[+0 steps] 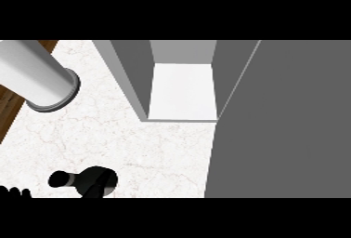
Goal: Pick up the wine, place it into the cabinet and close the cabinet
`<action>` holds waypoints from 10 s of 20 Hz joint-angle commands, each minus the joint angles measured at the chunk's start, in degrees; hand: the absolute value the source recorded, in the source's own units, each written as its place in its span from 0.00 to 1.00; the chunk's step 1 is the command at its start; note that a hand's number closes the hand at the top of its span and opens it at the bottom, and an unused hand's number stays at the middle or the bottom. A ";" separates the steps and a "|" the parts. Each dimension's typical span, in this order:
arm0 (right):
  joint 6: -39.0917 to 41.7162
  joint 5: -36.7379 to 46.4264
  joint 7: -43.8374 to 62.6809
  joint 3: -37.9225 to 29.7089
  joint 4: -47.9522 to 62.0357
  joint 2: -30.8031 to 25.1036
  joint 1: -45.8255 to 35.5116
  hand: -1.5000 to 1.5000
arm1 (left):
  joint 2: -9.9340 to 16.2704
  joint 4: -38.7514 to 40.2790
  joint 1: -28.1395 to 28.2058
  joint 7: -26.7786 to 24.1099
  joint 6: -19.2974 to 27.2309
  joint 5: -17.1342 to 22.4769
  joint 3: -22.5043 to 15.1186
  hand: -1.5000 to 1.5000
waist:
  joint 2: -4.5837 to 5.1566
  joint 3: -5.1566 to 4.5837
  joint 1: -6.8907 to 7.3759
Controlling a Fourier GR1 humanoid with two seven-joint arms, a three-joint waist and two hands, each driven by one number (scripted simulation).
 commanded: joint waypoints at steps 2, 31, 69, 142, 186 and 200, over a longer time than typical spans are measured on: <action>-0.57 -4.09 2.17 -0.14 -3.65 0.61 0.17 0.00 | -0.10 3.32 0.02 -3.82 3.06 4.67 -1.01 0.00 | -0.19 -0.15 0.64; -0.30 -5.20 3.01 0.06 -4.05 0.61 0.01 0.00 | 1.73 13.59 -11.35 -16.73 3.15 28.60 -1.94 0.00 | -0.16 -0.38 -0.33; 0.17 -3.29 1.72 2.54 -2.53 0.93 -0.40 0.00 | 1.07 26.34 -11.76 -69.71 -67.73 70.60 10.03 1.00 | 0.63 -0.12 -0.76; 7.95 -9.65 0.05 -11.01 1.53 1.64 -0.37 0.00 | -13.67 81.76 -69.24 -72.06 -52.53 79.67 5.02 1.00 | 0.74 0.20 -2.04; 5.63 -9.55 1.74 -8.02 3.64 1.81 -7.13 0.00 | -13.64 107.52 -82.95 -78.73 -56.29 84.64 6.04 1.00 | 2.55 0.04 -6.30; 8.02 -9.89 0.79 -8.20 4.84 1.01 -6.21 0.00 | -12.71 112.81 -90.88 -75.88 -53.75 83.14 6.47 1.00 | 2.86 0.11 -6.70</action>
